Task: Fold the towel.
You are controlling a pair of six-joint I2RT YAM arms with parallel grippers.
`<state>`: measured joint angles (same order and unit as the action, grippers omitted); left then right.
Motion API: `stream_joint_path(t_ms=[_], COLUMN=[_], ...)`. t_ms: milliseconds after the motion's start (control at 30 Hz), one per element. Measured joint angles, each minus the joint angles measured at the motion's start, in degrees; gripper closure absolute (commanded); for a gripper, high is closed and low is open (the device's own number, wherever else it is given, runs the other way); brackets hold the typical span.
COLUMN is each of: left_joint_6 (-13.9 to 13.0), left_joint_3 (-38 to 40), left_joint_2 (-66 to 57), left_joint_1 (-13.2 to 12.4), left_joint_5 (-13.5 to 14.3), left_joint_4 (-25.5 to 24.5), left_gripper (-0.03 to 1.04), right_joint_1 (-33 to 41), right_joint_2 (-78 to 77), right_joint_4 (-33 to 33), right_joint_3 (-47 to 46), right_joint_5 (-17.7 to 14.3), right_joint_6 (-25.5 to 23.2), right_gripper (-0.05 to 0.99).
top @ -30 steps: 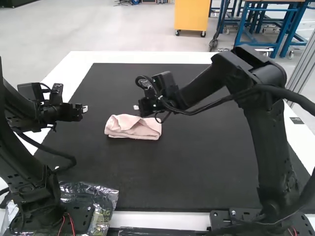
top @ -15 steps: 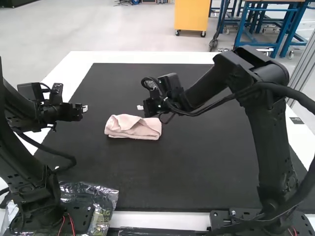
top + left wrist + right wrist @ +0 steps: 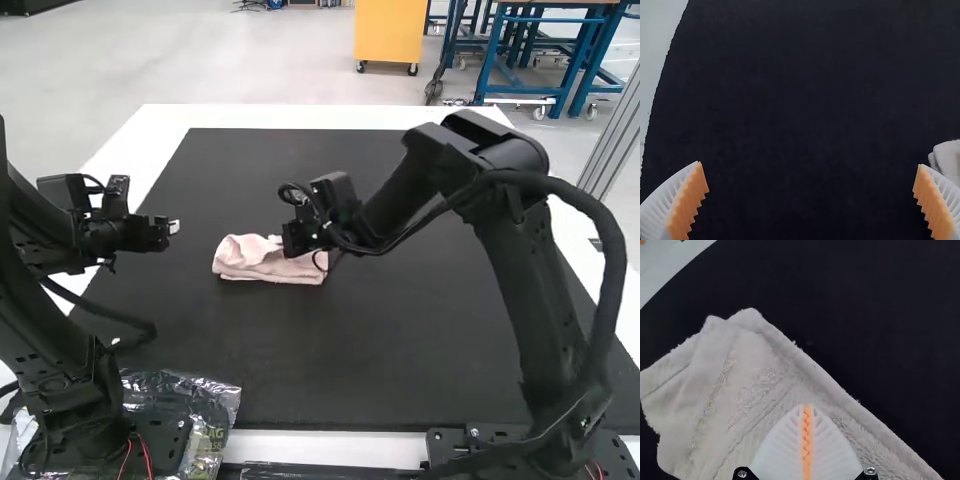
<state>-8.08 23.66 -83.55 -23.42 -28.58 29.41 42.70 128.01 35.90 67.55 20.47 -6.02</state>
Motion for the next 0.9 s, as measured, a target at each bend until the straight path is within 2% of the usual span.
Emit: stream_joint_path(t_ms=[600,900], left_joint_6=[0.0,0.35], left_joint_3=[-0.31,-0.33], left_joint_2=[0.0,0.0], left_joint_1=[0.02,1.99], left_joint_5=[0.0,0.02], left_joint_4=[0.9,0.92], left_gripper=[0.04,0.04], right_joint_1=[3.41,5.11], right_joint_2=[4.09,4.81], right_joint_4=[2.91,3.74], right_joint_3=[2.25,3.04], right_joint_5=[0.79,0.52], right_joint_6=[-2.58,-1.68], right_gripper=[0.96,0.96])
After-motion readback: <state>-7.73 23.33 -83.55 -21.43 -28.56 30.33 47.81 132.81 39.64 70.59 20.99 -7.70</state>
